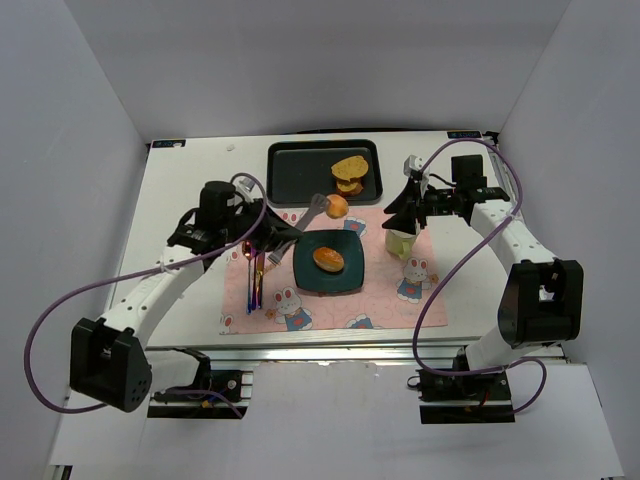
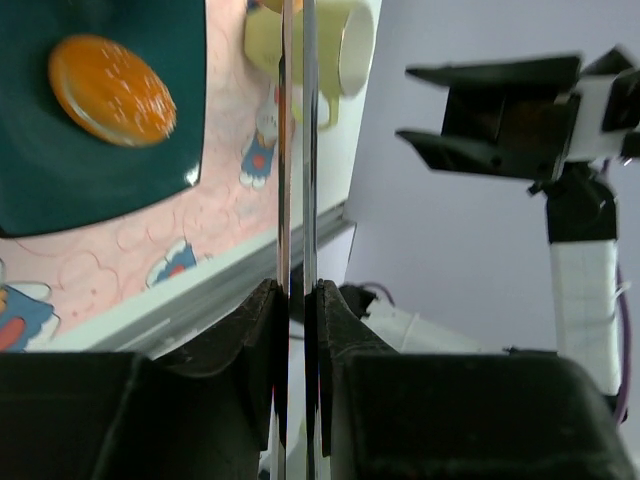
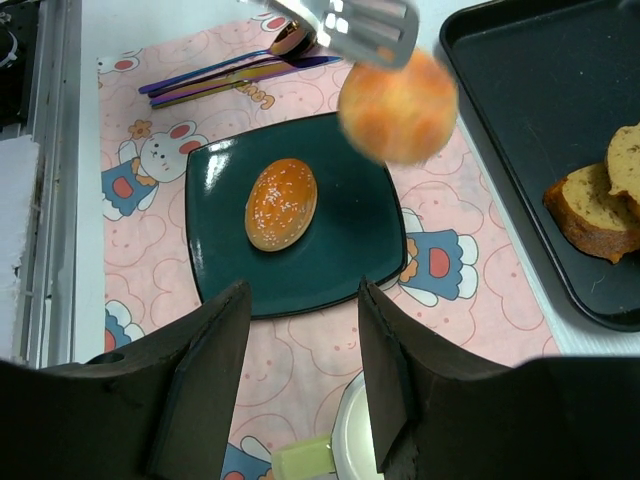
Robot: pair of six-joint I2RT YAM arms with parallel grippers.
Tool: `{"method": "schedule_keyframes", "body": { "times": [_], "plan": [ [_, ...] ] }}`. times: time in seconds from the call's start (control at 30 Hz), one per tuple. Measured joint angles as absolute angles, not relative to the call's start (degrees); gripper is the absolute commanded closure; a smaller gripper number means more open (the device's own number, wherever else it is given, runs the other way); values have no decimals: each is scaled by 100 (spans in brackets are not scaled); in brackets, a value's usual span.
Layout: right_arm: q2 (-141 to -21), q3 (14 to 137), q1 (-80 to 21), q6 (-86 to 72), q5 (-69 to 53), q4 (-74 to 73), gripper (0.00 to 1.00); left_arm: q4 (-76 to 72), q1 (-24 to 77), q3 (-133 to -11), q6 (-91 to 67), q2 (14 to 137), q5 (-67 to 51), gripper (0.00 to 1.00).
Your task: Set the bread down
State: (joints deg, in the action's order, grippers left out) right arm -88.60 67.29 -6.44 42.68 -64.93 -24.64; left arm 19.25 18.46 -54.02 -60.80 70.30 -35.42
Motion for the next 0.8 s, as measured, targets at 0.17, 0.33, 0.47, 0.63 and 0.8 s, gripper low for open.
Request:
{"method": "schedule_keyframes", "body": {
  "times": [0.17, 0.33, 0.47, 0.63, 0.8],
  "plan": [
    [-8860, 6729, -644, 4268, -6490, -2534, 48, 1931, 2191, -5408, -6055, 7336, -3581, 100],
    [-8858, 6729, -644, 4268, -6488, -2547, 47, 2405, 2307, -5638, -5693, 7948, -3481, 95],
    [-8853, 6726, -644, 4265, -6488, -2543, 47, 2674, 2340, -5828, -5485, 8208, -3441, 85],
    [-8853, 6726, -644, 4261, -6488, -2539, 47, 2790, 2388, -5992, -5328, 8315, -3424, 61],
    [-8853, 6726, -644, 4259, -6488, -2539, 46, 2838, 2414, -6034, -5258, 8313, -3426, 53]
  ]
}}
